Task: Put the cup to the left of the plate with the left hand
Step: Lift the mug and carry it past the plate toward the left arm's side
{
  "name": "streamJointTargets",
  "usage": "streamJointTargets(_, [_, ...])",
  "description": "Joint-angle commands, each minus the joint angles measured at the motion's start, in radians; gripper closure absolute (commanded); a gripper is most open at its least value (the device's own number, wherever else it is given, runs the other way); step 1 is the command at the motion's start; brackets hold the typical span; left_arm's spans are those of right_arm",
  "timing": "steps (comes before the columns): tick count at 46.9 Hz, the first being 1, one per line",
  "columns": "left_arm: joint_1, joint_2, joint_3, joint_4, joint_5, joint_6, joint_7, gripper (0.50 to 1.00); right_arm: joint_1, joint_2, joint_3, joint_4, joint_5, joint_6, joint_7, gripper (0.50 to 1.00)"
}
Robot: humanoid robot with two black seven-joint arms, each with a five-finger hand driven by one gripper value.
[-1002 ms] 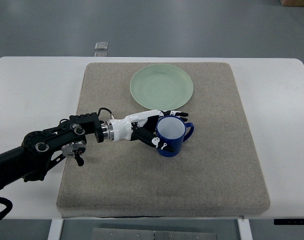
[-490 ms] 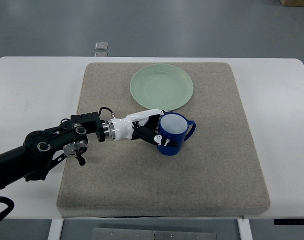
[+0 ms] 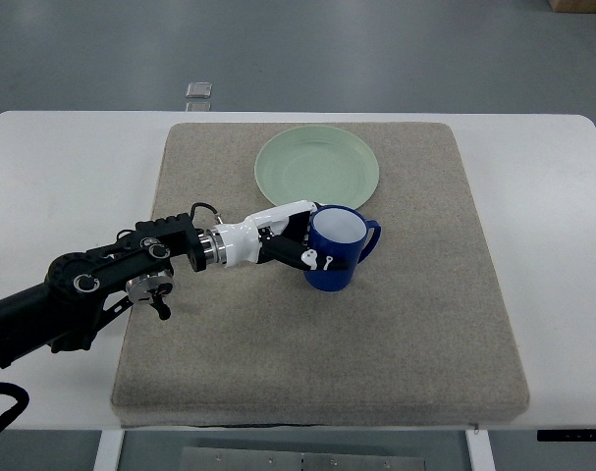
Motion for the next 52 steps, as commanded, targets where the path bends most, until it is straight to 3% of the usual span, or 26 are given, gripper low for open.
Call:
streamJointTargets(1, [0.000, 0.004, -0.017, 0.001, -0.004, 0.041, -0.003, 0.870, -0.001, 0.000, 0.000, 0.000, 0.000, 0.000, 0.000, 0.566])
streamJointTargets(20, [0.019, 0.078, -0.199, 0.009, -0.004, 0.215, -0.009, 0.868, -0.001, 0.000, 0.000, 0.000, 0.000, 0.000, 0.000, 0.566])
streamJointTargets(32, [0.033, 0.158, -0.202, 0.030, -0.004, 0.319, -0.070, 0.868, -0.001, 0.000, 0.000, 0.000, 0.000, 0.000, 0.000, 0.566])
streamJointTargets(39, [0.035, 0.167, -0.201, 0.079, -0.004, 0.343, -0.112, 0.862, 0.001, 0.000, 0.000, -0.001, 0.000, 0.000, 0.000, 0.566])
streamJointTargets(52, [0.049, 0.162, -0.198, 0.133, -0.055, 0.351, -0.132, 0.844, -0.001, 0.000, 0.000, 0.000, 0.000, 0.000, 0.000, 0.566])
